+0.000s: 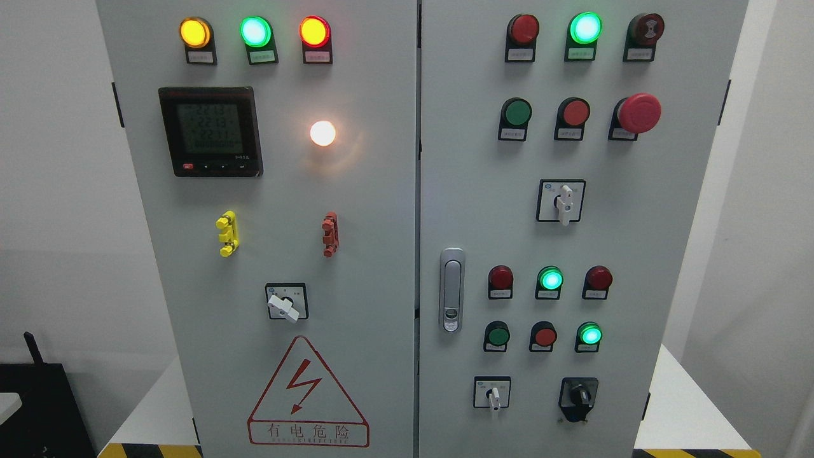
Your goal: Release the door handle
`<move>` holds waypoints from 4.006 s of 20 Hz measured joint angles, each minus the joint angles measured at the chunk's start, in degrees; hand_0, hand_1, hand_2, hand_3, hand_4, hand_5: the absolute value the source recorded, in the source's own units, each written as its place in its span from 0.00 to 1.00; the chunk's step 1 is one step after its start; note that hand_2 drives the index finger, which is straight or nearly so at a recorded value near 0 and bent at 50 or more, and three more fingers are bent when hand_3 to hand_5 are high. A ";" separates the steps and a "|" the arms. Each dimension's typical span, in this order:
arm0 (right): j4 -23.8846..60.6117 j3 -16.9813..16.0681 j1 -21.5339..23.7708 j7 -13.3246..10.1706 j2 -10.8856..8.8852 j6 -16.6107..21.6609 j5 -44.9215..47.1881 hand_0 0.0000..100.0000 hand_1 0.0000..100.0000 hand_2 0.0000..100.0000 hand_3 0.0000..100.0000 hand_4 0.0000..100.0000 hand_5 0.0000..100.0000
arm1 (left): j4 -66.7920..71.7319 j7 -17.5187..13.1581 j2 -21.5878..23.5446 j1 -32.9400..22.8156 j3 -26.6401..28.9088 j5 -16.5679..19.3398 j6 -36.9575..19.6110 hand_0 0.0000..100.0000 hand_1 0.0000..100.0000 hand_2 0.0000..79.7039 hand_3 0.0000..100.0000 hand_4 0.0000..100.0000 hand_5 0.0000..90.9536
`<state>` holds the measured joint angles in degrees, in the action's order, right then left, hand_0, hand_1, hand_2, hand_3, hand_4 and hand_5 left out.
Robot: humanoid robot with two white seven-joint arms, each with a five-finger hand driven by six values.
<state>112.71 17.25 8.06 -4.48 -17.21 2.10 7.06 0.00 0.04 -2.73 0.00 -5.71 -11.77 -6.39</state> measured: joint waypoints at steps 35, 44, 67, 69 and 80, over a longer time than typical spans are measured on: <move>2.35 -1.55 2.82 -10.18 11.01 2.79 -69.71 0.37 0.16 0.00 0.73 0.73 0.89 | 0.00 0.00 -0.03 0.00 0.00 0.00 0.00 0.12 0.39 0.00 0.00 0.00 0.00; 1.91 -3.50 -4.31 -5.22 14.62 -1.57 -78.06 0.37 0.15 0.00 0.76 0.79 0.96 | 0.00 0.00 -0.05 0.00 0.00 0.00 0.00 0.12 0.39 0.00 0.00 0.00 0.00; 0.10 -2.97 -13.43 2.65 21.92 -6.53 -88.32 0.38 0.10 0.00 0.80 0.82 0.97 | 0.00 0.00 -0.07 0.00 0.00 0.00 0.00 0.12 0.39 0.00 0.00 0.00 0.00; -0.36 -2.59 -14.46 2.84 22.31 -6.63 -88.49 0.38 0.10 0.00 0.80 0.82 0.97 | 0.00 0.00 -0.07 0.00 0.00 0.00 0.00 0.12 0.39 0.00 0.00 0.00 0.00; -2.73 -1.12 -18.03 4.77 23.41 -6.65 -89.20 0.38 0.08 0.00 0.80 0.82 0.97 | 0.00 0.00 -0.08 0.00 0.00 0.00 0.00 0.12 0.39 0.00 0.00 0.00 0.00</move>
<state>109.97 16.13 -9.98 0.29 6.19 -4.55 -82.14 0.00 0.04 -2.81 0.00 -5.71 -11.77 -6.39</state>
